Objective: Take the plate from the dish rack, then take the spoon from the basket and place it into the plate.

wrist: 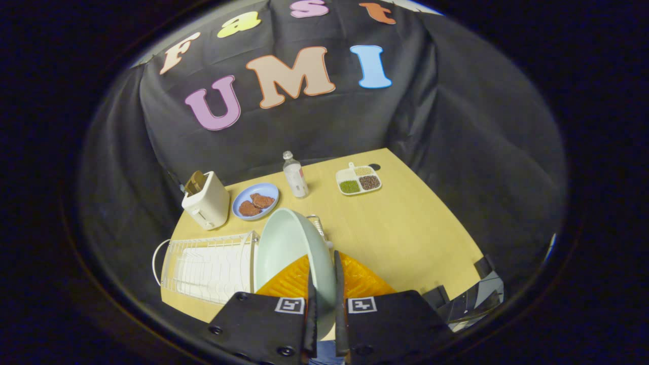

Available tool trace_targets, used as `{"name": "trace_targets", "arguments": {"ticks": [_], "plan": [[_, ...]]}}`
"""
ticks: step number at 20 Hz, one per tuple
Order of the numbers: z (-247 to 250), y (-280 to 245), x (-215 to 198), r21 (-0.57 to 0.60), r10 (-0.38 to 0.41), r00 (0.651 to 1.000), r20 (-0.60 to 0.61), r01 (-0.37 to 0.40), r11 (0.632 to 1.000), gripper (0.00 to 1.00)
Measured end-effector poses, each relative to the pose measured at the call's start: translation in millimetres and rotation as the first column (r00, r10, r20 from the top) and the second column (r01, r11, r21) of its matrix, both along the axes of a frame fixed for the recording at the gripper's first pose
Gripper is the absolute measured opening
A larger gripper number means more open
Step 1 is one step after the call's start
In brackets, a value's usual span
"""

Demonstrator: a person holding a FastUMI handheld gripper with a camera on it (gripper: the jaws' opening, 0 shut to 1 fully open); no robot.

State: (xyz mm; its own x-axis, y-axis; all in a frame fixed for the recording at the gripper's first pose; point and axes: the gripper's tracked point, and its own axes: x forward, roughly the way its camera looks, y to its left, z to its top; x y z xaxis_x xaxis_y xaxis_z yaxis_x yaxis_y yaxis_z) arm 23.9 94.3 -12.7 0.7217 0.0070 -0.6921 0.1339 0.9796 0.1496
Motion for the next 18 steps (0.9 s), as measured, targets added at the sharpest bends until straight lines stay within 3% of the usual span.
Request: {"name": "trace_targets", "arguments": {"ticks": [6,11,18], "plan": [[-104.5,-21.6,-28.7,0.15,0.014,0.997,-0.077,-0.002,0.989,0.17],[-165.0,-16.7,-22.3,0.226,0.017,0.996,-0.082,0.002,0.974,0.17],[-219.1,-7.5,-18.7,0.484,0.003,0.993,-0.115,0.054,0.873,0.17]]}}
